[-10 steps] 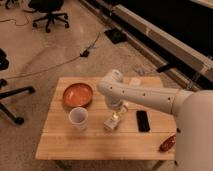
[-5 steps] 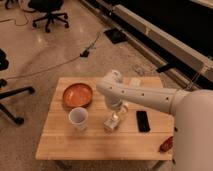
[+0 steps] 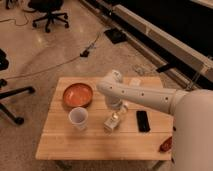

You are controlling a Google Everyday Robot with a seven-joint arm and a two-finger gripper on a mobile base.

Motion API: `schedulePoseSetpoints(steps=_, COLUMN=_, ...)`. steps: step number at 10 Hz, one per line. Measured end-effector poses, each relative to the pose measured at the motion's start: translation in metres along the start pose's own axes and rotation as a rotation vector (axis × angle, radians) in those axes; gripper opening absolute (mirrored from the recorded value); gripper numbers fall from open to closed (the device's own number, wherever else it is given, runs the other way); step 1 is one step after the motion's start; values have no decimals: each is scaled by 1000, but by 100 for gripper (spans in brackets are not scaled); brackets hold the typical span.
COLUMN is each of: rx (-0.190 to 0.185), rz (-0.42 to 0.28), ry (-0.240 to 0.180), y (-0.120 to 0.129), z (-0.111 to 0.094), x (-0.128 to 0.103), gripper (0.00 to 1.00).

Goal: Stand the bottle upright

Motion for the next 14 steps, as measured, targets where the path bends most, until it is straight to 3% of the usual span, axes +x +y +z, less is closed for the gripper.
schedulePoseSetpoints(steps=14, rx=-17, rz=-4, ry=-3, y=-1, z=7, x=1, gripper=65)
